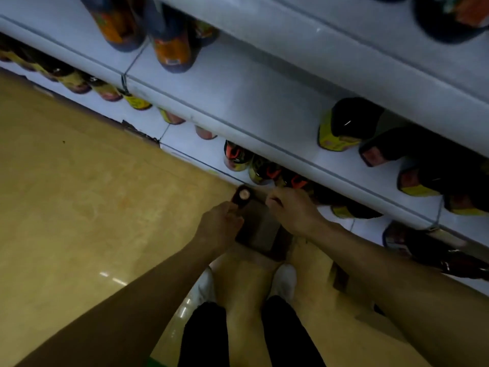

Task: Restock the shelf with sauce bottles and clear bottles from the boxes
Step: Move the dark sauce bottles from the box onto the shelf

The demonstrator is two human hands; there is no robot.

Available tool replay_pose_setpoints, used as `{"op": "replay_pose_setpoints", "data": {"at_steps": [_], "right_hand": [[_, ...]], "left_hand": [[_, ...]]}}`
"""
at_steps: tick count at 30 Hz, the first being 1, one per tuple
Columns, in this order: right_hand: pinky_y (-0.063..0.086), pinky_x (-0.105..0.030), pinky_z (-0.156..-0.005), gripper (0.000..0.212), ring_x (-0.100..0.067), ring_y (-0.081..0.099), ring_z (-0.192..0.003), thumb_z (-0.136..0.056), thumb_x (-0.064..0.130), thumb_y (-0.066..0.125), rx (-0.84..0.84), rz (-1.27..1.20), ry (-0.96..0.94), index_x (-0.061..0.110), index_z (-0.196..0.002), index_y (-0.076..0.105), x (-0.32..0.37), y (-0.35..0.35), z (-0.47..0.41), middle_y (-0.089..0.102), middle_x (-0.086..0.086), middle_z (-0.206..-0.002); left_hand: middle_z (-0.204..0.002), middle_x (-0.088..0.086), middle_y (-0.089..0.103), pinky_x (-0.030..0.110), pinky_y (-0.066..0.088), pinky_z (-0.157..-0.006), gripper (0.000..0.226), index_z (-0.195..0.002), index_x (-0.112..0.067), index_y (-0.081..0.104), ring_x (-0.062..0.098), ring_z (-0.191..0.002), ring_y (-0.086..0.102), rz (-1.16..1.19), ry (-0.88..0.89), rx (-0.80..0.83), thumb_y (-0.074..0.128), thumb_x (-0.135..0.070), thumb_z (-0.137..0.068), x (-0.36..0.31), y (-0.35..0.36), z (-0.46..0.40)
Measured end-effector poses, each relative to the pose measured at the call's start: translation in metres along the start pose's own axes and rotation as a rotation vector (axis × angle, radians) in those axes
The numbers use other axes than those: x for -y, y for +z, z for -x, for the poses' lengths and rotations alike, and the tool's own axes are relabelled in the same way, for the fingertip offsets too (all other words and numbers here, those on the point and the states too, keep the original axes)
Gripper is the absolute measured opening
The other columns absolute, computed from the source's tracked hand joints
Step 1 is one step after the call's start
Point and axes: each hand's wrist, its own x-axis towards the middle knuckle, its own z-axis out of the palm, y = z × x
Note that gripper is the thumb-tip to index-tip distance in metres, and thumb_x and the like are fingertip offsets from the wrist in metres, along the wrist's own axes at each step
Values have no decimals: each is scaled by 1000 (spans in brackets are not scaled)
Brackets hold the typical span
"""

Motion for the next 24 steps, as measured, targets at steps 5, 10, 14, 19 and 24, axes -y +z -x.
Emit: {"op": "replay_pose_setpoints", "data": {"at_steps": [5,10,14,19,24], "right_hand": [[30,-26,-51,30,-17,49,-59,-100,13,43,33,39,75,13,-72,53,-34,62,-50,55,-2,-69],[23,-24,-52,33,-10,38,-59,-99,13,44,7,92,106,20,-68,40,-59,114,-106,43,3,-68],[34,-27,-69,19,-24,58,-97,-101,21,47,-13,198,92,10,-108,61,-79,148,-150,62,-9,-107],[37,-32,-74,22,-29,57,-109,-98,24,54,21,272,74,9,-113,58,-101,186,-189,61,-12,-116],[44,-40,-84,28,-34,54,-109,-96,27,54,29,360,42,11,-119,51,-105,215,-214,50,-16,-126]], "left_hand": [[-95,-1,61,22,44,-64,25,-120,-10,61,15,-82,58,-12,-51,35,53,-15,-97,39,28,-52],[-92,-3,56,8,40,-42,31,-128,-15,57,6,-69,54,94,-172,13,52,-15,-97,80,58,-106],[-118,6,61,19,46,-64,36,-133,-17,53,15,-87,56,96,-169,11,53,-21,-97,102,78,-144],[-101,-6,56,15,45,-55,41,-138,-19,47,5,-73,53,129,-178,50,52,-23,-98,127,104,-181],[-127,5,61,20,46,-67,46,-142,-18,45,13,-92,58,101,-143,41,56,-22,-97,145,118,-203]]}}
